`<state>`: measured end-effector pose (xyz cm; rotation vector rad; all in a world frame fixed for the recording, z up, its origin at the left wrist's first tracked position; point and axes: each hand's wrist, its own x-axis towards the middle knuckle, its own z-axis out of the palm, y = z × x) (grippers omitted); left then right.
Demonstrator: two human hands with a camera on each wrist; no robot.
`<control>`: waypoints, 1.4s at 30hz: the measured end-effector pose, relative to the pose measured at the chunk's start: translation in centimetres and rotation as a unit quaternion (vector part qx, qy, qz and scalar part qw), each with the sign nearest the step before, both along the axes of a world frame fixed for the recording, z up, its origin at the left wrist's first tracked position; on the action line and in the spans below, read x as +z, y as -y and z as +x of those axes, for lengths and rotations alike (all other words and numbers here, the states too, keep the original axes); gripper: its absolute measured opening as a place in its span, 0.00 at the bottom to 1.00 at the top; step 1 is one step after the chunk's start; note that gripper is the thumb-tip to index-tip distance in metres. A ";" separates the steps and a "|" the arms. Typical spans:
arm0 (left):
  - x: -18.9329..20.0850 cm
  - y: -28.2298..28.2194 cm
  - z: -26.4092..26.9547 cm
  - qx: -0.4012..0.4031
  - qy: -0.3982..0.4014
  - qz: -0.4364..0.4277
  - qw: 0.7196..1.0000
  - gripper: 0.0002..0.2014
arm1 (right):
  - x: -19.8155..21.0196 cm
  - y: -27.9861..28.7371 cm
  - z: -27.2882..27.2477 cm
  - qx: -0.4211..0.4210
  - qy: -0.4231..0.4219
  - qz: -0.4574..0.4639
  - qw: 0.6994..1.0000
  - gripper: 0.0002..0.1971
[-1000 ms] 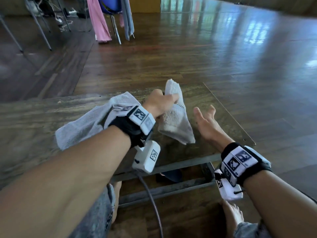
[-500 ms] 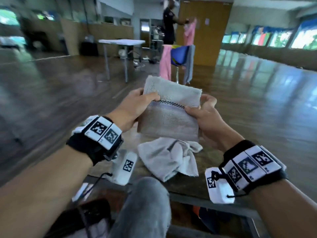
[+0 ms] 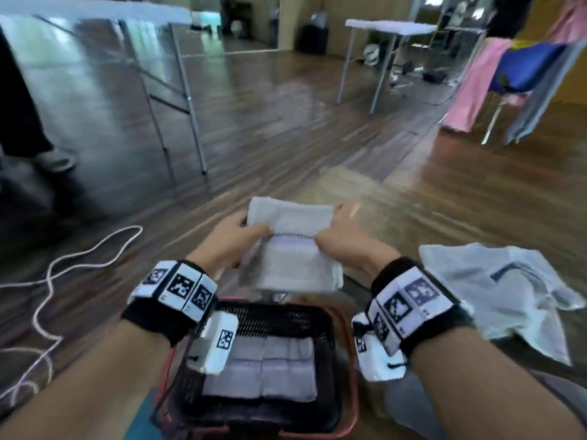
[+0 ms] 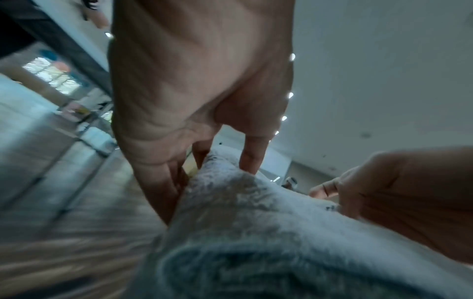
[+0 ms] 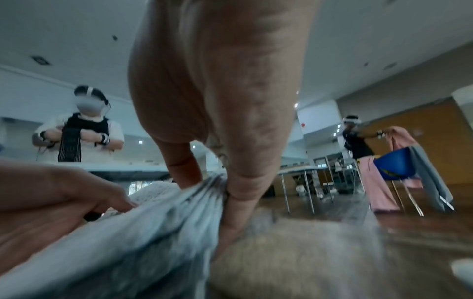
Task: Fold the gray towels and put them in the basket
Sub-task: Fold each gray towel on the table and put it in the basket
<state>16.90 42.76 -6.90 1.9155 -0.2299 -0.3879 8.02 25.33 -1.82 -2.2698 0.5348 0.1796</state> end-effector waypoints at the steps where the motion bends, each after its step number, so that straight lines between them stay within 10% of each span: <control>1: -2.2 -1.0 0.1 0.008 -0.007 0.022 1.000 0.08 | -2.5 -0.9 0.4 0.018 -0.033 0.007 0.999 0.44; 8: -17.7 -3.2 -1.1 -0.012 -0.158 0.196 0.968 0.15 | -17.6 -3.5 -0.8 0.018 -0.232 0.062 0.970 0.44; 18: -30.2 -1.4 -3.1 -0.063 -0.289 0.216 0.931 0.08 | -29.7 -1.5 -2.4 -0.004 -0.288 0.099 0.953 0.40; 24: -32.9 -2.7 -1.5 0.034 -0.329 0.214 0.919 0.09 | -33.0 -2.0 -0.9 0.015 -0.309 0.164 0.937 0.18; 31: -33.5 -4.9 -0.1 0.174 -0.263 0.289 0.904 0.12 | -35.2 -4.9 1.9 0.003 -0.266 0.239 0.934 0.23; 42: -34.4 -4.2 0.3 0.097 -0.292 0.323 0.895 0.10 | -38.7 -5.9 -0.5 0.060 -0.313 0.255 0.913 0.25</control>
